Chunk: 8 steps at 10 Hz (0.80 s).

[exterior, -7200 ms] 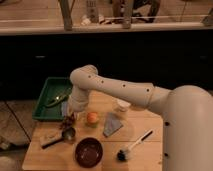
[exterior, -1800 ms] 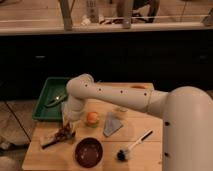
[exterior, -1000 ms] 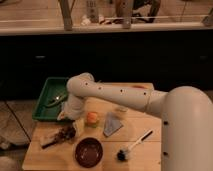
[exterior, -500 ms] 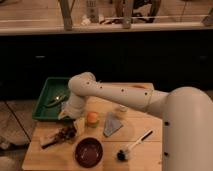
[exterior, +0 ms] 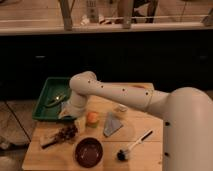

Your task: Place grapes in metal cup

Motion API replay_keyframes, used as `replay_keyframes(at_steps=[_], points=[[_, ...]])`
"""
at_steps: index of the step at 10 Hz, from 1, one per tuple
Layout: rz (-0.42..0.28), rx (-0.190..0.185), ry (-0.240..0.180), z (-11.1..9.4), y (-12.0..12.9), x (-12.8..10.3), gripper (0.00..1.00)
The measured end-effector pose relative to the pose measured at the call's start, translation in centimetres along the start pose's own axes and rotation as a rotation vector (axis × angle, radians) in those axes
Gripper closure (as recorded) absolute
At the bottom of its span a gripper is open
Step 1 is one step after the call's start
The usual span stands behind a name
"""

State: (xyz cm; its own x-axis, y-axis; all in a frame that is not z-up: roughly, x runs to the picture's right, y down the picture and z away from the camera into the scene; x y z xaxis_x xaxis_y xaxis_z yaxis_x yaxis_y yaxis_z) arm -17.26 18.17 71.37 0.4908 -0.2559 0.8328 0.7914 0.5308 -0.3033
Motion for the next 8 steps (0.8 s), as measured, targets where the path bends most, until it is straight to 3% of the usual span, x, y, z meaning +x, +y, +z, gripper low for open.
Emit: replay_keyframes(at_steps=[8], points=[[-0.006, 0.003, -0.002, -0.04, -0.02, 0.03, 0.2]])
